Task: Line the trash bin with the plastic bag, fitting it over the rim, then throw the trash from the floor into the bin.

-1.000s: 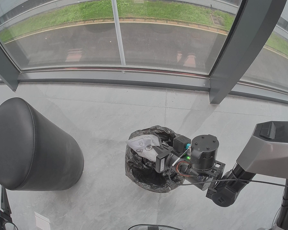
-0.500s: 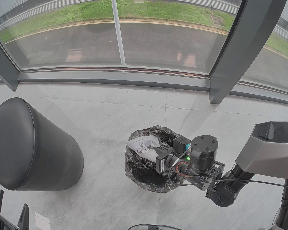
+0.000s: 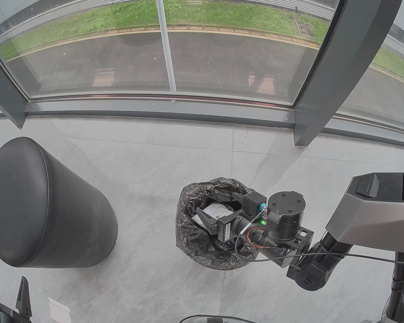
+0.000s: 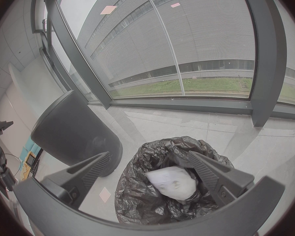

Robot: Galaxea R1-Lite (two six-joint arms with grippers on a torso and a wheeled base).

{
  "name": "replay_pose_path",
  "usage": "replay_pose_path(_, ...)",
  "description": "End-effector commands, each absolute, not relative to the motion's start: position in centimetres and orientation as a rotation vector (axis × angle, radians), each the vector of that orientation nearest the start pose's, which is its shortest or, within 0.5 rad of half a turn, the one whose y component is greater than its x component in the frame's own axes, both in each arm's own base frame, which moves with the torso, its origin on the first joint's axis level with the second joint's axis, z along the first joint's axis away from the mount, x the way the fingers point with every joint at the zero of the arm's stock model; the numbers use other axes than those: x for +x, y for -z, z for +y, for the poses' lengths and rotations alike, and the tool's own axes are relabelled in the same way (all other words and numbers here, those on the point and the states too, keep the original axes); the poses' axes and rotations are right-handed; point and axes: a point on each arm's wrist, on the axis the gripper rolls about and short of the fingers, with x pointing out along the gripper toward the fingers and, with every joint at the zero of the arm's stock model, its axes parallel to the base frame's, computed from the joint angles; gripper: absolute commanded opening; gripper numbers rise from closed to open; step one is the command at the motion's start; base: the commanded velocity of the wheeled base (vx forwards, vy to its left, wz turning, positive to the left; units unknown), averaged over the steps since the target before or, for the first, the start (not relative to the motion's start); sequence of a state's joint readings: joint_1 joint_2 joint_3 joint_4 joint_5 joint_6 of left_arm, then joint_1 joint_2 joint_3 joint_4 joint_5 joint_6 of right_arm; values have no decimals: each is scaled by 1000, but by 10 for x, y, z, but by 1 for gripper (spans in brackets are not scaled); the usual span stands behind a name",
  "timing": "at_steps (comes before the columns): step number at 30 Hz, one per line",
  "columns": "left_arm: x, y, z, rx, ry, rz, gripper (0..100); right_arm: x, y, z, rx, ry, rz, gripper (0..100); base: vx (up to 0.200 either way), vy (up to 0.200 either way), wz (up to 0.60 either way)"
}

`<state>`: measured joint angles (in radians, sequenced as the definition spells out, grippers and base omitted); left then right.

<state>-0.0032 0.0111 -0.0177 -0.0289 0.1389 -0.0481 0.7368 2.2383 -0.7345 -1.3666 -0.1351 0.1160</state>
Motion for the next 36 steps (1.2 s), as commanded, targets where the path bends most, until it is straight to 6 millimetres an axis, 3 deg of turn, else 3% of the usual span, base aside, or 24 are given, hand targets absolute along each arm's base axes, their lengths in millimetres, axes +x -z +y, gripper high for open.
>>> replay_pose_path(1, -24, -81, 4, -63, -161, -48, 100, 279, -50, 249, 54, -592, 159, 100, 0, 0, 0)
replay_pose_path(9, -23, -82, 4, 3, -192, -63, 100, 280, -49, 249, 52, -591, 161, 100, 0, 0, 0)
replay_pose_path(17, -23, -81, 1, 13, -40, -50, 100, 279, -49, 250, 51, -592, 161, 100, 0, 0, 0)
replay_pose_path(31, -23, -81, 3, 33, -128, -51, 100, 279, -47, 250, 39, -593, 160, 100, 0, 0, 0)
replay_pose_path(36, -23, -76, 0, 9, -3, -9, 100, 282, -42, 252, 45, -594, 162, 100, 0, 0, 0)
